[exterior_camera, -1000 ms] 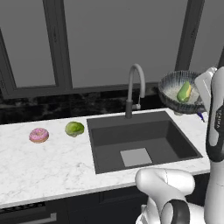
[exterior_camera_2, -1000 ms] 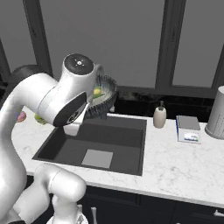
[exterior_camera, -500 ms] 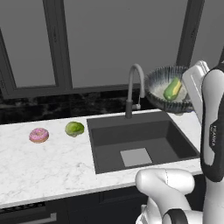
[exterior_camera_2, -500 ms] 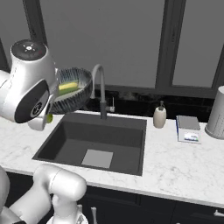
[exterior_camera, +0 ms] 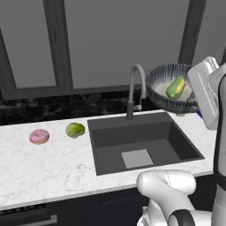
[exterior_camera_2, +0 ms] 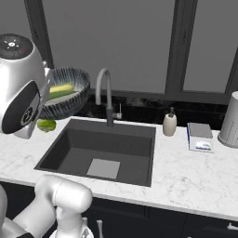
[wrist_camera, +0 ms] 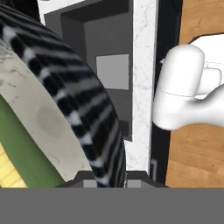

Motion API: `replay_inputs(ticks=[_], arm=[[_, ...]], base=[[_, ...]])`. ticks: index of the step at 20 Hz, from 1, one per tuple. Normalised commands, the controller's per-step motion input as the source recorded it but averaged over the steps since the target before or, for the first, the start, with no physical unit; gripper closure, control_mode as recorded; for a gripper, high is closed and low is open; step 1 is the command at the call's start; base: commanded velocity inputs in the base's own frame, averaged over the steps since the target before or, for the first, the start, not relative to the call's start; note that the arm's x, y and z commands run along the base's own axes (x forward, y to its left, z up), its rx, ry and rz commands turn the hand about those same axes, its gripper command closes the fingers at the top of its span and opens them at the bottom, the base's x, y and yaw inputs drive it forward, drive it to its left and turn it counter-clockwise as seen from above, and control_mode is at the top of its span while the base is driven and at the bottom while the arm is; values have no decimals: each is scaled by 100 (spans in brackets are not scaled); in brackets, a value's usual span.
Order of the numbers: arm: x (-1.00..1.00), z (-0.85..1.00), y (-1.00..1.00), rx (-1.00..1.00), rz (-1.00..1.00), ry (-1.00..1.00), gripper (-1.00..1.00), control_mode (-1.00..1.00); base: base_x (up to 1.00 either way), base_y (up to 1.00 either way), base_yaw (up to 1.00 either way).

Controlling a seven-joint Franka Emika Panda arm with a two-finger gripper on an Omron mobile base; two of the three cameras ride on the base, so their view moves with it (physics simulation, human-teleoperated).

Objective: Pick the corn from the sink and place it in the bowl. Then pick the bowl and place it in the microwave. Then close the microwave door and press the start button.

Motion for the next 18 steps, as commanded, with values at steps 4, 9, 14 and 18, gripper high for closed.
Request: replay_inputs(ticks=[4,9,14,18], arm=[[0,0,0,0,0,0,100,100],[0,0,0,0,0,0,100,100],[0,0,0,0,0,0,100,100],[0,0,0,0,0,0,100,100]], base=[[-46,26,0],[-58,63,13],[-34,81,57],[0,47,84]])
